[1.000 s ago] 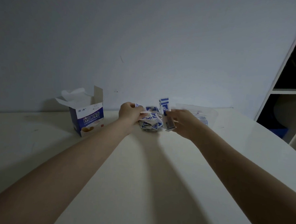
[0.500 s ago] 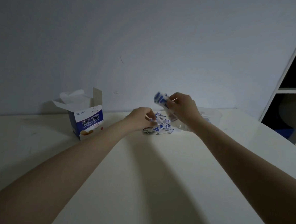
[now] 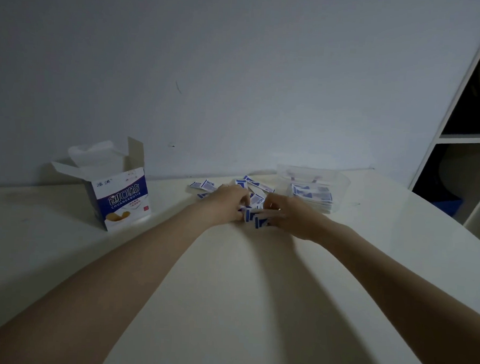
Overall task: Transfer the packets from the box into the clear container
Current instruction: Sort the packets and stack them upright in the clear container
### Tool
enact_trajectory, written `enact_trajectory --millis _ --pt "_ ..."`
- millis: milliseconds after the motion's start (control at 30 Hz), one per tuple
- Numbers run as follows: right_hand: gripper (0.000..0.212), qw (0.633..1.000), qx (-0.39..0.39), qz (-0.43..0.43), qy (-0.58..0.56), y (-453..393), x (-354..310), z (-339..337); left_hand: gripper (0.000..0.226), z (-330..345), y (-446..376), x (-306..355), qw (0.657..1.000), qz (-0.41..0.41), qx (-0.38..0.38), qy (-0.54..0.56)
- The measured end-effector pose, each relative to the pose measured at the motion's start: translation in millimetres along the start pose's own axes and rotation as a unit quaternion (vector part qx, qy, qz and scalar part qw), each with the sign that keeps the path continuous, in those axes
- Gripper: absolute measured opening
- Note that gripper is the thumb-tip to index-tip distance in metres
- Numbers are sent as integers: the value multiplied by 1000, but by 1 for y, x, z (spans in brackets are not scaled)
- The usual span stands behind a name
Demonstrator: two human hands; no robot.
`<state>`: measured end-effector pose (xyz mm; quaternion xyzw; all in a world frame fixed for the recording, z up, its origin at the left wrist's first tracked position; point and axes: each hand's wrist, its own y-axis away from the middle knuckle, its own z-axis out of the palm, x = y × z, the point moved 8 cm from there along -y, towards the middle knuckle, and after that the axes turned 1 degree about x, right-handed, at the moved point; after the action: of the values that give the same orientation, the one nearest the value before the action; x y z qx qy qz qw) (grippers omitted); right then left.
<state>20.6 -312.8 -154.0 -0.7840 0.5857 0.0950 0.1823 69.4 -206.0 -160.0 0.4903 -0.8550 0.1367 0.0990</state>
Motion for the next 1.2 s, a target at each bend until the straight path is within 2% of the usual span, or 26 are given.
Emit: enact_trajectory --millis 200,267,367,467,533,600,700,800,867,900,967,1033,1100,1200 --pt "23 999 -2 -39 34 -6 -17 -5 19 -5 26 7 988 18 -29 152" --pt "25 998 -19 -48 47 -14 -25 0 11 -6 33 14 988 42 -29 143" --pt "28 995 -67 -27 71 -24 -27 12 14 -7 36 14 993 50 -20 101" --pt "29 993 -81 -14 89 -29 -27 19 14 -27 32 -6 993 16 53 108" --pt "31 992 -89 -16 87 -29 -28 20 29 -43 26 -21 991 -7 103 89" --pt "30 990 -95 -34 103 -27 -32 18 38 -43 18 -31 996 -12 82 42" --pt "28 989 -88 -40 116 -23 -32 13 43 -23 14 -31 1000 -15 0 -1" --pt "10 999 -20 -23 46 -22 -28 -8 40 -10 16 -24 999 -16 -41 -12" --pt "24 1000 16 19 -12 -22 -23 -19 40 -8 16 -25 998 -25 -42 -42" --pt "24 997 25 51 -53 -22 -18 -21 42 -8 15 -26 997 -29 -42 -59" --pt "15 983 32 102 -149 -21 -13 -17 44 -7 16 -28 995 -40 -47 -75" --pt "14 960 16 132 -245 -21 -11 -5 41 -8 17 -28 996 -45 -46 -60" --pt "15 957 -10 137 -255 -23 -12 9 37 -13 20 -26 998 -40 -30 -35" --pt "24 971 -34 125 -203 -26 -17 25 31 -21 21 -28 998 -44 2 -44"
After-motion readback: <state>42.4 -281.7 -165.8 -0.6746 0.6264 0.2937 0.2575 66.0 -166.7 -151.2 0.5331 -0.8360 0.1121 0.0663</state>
